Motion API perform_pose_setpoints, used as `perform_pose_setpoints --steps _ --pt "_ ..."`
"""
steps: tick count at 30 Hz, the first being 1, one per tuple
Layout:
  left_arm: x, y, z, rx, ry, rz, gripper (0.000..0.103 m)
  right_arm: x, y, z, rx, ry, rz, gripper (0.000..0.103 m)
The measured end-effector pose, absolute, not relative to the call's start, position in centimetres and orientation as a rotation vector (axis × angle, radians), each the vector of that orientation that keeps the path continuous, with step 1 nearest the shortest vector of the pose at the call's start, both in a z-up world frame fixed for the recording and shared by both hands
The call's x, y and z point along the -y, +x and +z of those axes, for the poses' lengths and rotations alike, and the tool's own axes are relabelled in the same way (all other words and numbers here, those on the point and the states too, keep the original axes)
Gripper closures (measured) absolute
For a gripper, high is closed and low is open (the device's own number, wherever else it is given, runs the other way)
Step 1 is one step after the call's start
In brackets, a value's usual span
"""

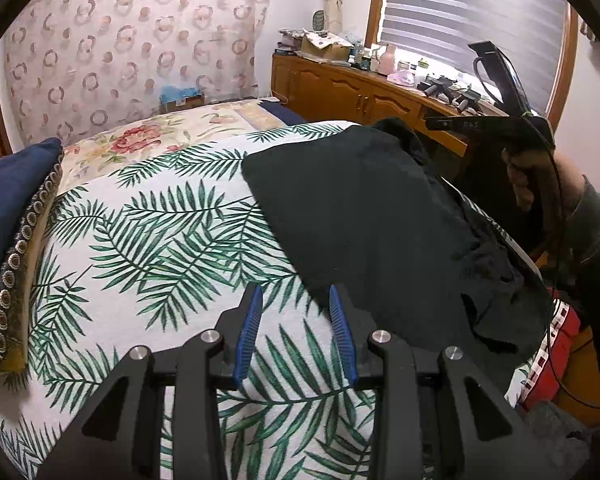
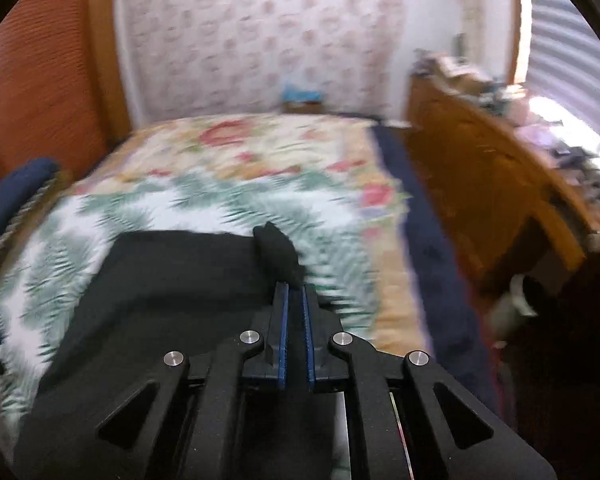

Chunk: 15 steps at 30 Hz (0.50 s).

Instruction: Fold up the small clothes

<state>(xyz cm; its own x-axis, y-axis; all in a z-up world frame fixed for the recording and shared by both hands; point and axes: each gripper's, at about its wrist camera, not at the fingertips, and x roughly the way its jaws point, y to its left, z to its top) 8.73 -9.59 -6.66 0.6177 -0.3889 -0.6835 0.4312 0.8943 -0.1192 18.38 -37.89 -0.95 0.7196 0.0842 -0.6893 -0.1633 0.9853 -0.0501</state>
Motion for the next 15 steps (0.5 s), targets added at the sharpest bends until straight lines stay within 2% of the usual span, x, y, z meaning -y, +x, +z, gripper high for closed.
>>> perform_pose_setpoints --steps 1,2,3,7,9,11,15 --pt "9.8 8.6 -6.7 -0.772 0.062 -0.477 0.07 38.3 18.2 -0.7 -0.756 -0.12 0.101 0.093" --pt "10.0 8.6 -6.7 -0.771 0.067 -0.48 0.07 38.8 18.0 -0.5 -0.767 -0.122 0.091 0.08" --pt "10.2 8.4 -6.7 -0.771 0.072 -0.484 0.07 39.0 17.6 -0.3 -0.765 -0.115 0.102 0.076" --pt "10.5 8.0 -6.7 -0.767 0.068 -0.496 0.07 38.4 14.8 0.4 -0.75 -0.124 0.161 0.072" --pt "10.5 7.8 -6.7 -0.766 0.064 -0.501 0.07 37.4 13.1 0.1 -0.751 -0.122 0.207 0.055" --pt "10.6 7.6 -6.7 -0.764 0.063 -0.506 0.07 36.1 10.8 -0.6 -0.766 -0.117 0.263 0.051" --pt "10.6 7.5 -6.9 -0.766 0.054 -0.514 0.07 33.6 7.6 -2.5 -0.809 -0.129 0.36 0.05"
